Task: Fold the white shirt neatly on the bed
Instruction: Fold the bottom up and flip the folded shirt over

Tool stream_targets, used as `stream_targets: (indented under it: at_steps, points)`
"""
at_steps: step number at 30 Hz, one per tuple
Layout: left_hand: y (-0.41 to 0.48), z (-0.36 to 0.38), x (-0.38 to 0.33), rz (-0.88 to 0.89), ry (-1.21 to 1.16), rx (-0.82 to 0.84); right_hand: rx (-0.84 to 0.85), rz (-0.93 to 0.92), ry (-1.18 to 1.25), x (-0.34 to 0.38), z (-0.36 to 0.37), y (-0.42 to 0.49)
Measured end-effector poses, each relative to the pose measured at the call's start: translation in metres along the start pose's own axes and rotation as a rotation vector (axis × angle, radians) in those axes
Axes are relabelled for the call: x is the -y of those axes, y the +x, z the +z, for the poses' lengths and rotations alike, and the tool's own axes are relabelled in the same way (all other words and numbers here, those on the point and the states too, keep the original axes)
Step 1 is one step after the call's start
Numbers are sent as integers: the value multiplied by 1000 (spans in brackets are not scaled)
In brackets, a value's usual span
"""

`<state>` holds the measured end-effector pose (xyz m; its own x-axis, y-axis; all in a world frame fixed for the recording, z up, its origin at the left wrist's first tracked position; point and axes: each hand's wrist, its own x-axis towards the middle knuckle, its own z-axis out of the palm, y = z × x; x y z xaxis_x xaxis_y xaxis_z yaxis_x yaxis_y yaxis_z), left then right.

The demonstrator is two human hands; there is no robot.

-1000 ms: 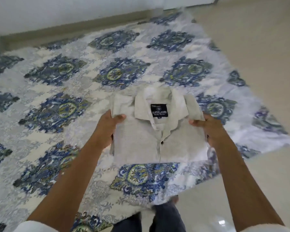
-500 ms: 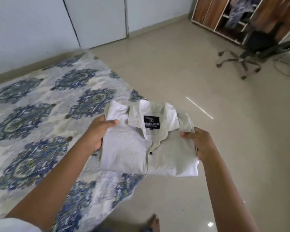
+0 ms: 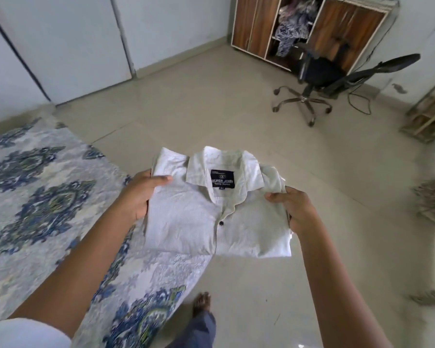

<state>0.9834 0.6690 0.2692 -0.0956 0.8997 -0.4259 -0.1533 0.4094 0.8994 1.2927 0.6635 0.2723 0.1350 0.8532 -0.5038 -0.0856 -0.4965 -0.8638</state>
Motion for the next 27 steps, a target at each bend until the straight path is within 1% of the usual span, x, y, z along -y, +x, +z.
stream_targets:
  at_steps: [4, 8, 11, 15, 21, 24, 27]
  points:
    - [67, 42, -35, -10, -5, 42, -39, 6, 14, 45, -18, 59]
    - [127, 70, -64, -2, -21, 8, -64, 6, 16, 84, -18, 118]
    - [166, 82, -79, -9, -37, -7, -45, 5, -5, 109, -14, 162]
    - [219, 84, -97, 18, -61, -74, 26, -2, -59, 144, 4, 235]
    - [258, 63, -113, 32, -175, -266, 196, -3, -208, 192, 60, 323]
    - [266, 31, -118, 15, -266, -419, 351, 13, -281, 213, 118, 359]
    - [273, -6, -122, 30, -336, -534, 464, 6, -352, 227, 184, 384]
